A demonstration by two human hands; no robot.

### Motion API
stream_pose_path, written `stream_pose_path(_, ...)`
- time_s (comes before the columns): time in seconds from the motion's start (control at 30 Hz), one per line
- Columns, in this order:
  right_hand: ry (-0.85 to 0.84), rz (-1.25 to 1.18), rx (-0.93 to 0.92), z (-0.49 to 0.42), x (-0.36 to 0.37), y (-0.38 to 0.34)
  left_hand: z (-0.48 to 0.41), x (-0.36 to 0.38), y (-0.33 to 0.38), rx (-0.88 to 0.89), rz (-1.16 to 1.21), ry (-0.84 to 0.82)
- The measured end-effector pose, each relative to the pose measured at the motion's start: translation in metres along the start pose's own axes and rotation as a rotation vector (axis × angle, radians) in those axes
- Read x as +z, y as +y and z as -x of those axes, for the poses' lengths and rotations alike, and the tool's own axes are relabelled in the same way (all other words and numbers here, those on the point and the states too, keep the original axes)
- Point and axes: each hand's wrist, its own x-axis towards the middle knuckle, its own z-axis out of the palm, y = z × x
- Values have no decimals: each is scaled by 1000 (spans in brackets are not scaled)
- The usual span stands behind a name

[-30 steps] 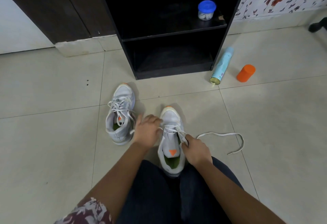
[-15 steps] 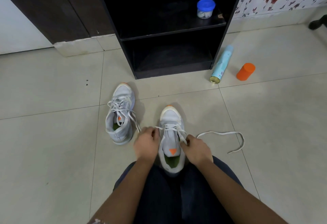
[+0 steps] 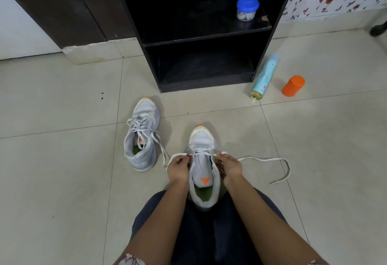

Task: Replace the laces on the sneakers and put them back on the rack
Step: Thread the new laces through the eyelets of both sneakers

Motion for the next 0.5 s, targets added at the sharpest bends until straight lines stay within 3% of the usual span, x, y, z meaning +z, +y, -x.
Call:
stream_pose_path(0.1,29,-74,-8,-1,1,2,1,3,0,-28,66,33)
stream_pose_path(0.2,26,-1,-8,-1,3,3,-1,5,0,-14,115,15)
stream_pose_path(0.3,-7,175,63,-3,-2,-4,2,4,8,76,160,-129)
stream_pose_path(0.33,-17,339,42,-4,-5,-9,5,3,14,129,170,-195)
stream_pose_path(0.43,108,1047,-284,1,-14,-21,9,0,25,352,73,-395)
stream_pose_path(0.5,43,1094,-658,10,-14,-28,3,-6,28,557,-264,-473)
